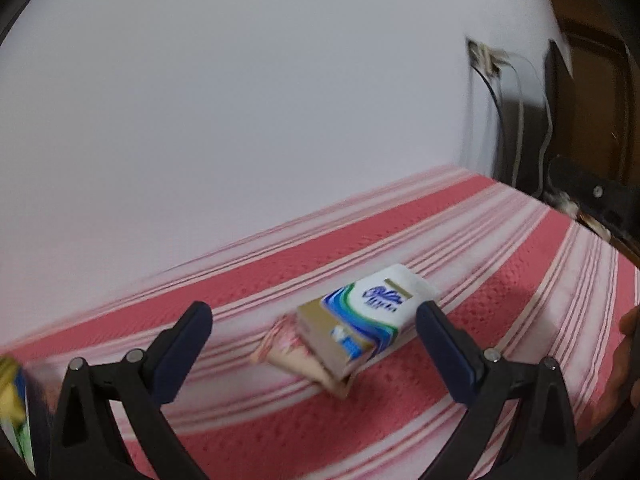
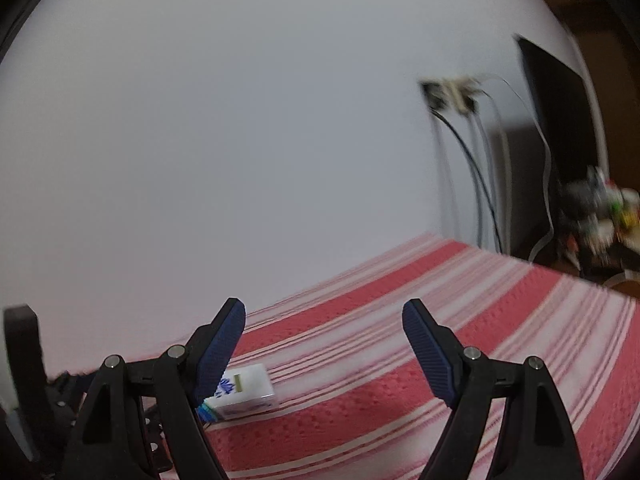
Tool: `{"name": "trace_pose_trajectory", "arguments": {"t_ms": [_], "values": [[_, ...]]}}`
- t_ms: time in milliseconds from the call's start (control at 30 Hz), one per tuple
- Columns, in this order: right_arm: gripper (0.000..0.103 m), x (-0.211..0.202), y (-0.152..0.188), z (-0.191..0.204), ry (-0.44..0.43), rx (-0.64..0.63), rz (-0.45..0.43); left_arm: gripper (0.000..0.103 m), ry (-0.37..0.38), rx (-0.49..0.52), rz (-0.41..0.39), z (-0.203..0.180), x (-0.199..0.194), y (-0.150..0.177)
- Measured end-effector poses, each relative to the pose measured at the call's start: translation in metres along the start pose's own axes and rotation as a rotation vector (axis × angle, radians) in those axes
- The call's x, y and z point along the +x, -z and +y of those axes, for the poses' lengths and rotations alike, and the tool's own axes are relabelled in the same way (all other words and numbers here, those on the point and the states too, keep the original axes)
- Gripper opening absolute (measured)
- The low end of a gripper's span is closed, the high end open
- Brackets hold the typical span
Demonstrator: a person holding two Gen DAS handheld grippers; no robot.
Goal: Organize objects
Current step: 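Lower the left tool onto the white Vinda tissue pack and close it, then grasp the pink-flowered candy packet with the right tool while the left holds the tissue pack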
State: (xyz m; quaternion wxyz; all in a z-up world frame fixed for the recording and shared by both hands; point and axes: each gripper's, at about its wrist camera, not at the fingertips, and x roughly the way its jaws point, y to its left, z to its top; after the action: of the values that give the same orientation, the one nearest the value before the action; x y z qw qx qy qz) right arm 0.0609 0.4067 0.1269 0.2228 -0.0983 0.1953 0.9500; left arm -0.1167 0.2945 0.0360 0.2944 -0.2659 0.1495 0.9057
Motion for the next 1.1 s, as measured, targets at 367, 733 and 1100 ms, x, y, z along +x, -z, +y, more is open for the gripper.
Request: {"name": "trace_pose_trajectory", "arguments": {"t_ms": [367,733,1100], "values": [[0.083,0.015,-0.005,-0.021,0.054,0.051,0.041,0.103,0.095,0.392,0.192,-0.053,0.062,-0.022],[0.083,0.018,-0.008,-0.025,0.056,0.054,0.044,0.063,0.144,0.238,0.320,-0.054,0.081,-0.019],[0.083,0.025,-0.003,-0.026,0.056,0.050,0.076,0.057,0.187,-0.043,0.076,-0.008,0.000,-0.019]]}}
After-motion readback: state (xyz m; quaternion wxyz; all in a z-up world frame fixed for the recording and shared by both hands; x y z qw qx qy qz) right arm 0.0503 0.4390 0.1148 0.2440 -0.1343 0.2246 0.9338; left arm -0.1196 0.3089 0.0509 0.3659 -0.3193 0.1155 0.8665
